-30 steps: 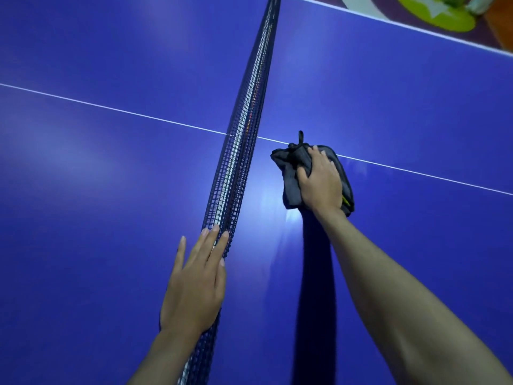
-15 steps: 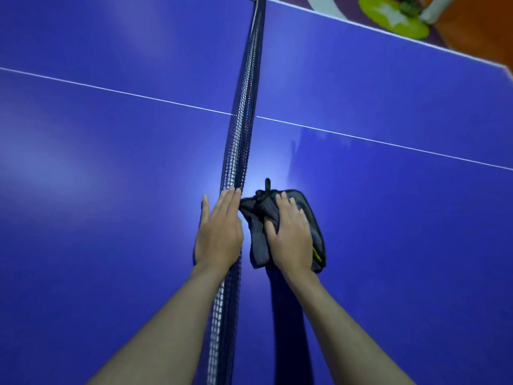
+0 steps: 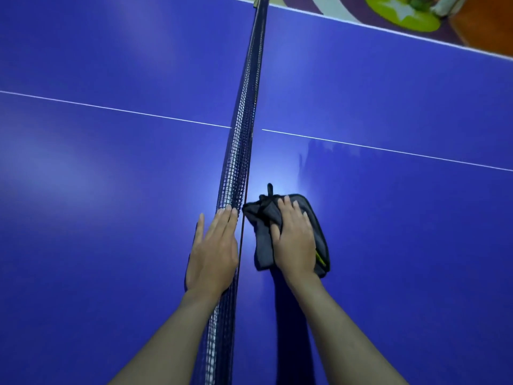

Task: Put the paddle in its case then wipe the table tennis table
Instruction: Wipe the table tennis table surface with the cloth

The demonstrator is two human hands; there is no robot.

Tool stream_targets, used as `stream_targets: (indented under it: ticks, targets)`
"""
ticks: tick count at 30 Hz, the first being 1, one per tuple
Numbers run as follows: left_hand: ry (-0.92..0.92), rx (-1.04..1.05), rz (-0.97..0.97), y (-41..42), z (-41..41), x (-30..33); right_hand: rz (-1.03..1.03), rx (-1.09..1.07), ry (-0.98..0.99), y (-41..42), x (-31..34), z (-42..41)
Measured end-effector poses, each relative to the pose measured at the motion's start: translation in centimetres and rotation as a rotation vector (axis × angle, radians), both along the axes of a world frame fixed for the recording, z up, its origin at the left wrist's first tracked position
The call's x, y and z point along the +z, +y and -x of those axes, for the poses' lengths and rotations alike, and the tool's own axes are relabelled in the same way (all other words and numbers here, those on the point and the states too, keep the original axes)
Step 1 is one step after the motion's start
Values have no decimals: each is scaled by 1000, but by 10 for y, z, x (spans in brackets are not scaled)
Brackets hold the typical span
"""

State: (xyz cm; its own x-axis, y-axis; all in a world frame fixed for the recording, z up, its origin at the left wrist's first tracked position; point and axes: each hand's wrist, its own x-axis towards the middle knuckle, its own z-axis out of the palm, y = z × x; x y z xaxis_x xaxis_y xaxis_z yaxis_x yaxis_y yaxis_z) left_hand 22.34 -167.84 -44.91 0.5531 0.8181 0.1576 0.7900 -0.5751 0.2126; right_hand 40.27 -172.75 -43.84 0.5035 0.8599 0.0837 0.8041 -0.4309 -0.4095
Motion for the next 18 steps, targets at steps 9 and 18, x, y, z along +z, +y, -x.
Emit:
stream_targets:
  ticks: [9, 18]
  targets:
    - [89, -21, 29, 0, -3, -6, -12, 14, -20, 138, 4, -72]
    - [38, 4, 17, 4, -5, -4, -31, 53, 3, 145, 8, -64]
